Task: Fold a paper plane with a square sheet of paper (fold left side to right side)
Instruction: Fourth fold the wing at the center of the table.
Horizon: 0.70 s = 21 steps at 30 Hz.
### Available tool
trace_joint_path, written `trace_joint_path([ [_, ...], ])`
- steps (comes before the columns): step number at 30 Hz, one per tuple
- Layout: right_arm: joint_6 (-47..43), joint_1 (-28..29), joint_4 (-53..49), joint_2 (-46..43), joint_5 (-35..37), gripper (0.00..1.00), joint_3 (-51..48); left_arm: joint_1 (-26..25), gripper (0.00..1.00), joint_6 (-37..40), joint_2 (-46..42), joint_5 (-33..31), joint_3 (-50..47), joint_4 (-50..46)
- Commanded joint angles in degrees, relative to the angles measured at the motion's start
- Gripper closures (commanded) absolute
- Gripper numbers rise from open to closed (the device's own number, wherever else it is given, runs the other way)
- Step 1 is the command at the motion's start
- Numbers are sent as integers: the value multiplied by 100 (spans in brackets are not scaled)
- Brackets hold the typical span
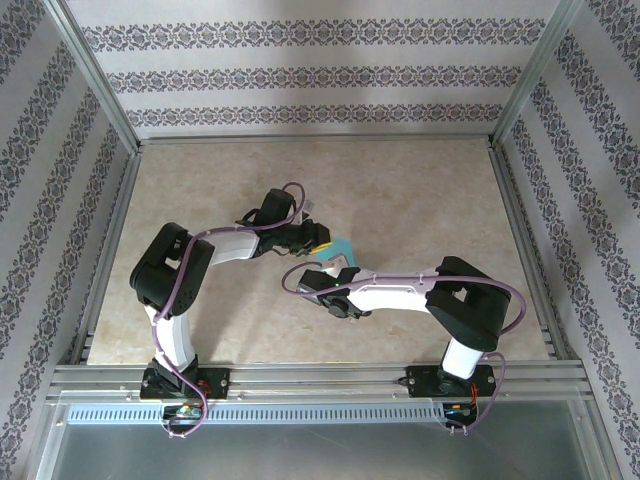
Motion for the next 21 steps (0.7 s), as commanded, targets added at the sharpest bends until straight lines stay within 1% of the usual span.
trace_joint_path([
  [1, -56, 3, 15, 58, -99, 100, -14, 156, 74, 171, -391, -27, -170, -182],
  [7, -317, -218, 278, -201, -732, 100, -113, 499, 70, 368, -877, 26, -482, -469],
  [10, -486, -395, 513, -411, -1221, 100, -256, 709, 69, 494, -1134, 37, -696, -661],
  [13, -619, -627, 832, -615, -1875, 100, -450, 851, 69, 734, -1372, -14, -835, -1011],
  [17, -762, -957, 1239, -793, -2691, 100, -700, 861, 68, 1050, -1564, -97, -922, -1509],
  [21, -906, -1283, 1546, -894, -3443, 100, -889, 855, 69, 1096, -1581, 25, -1118, -1570],
])
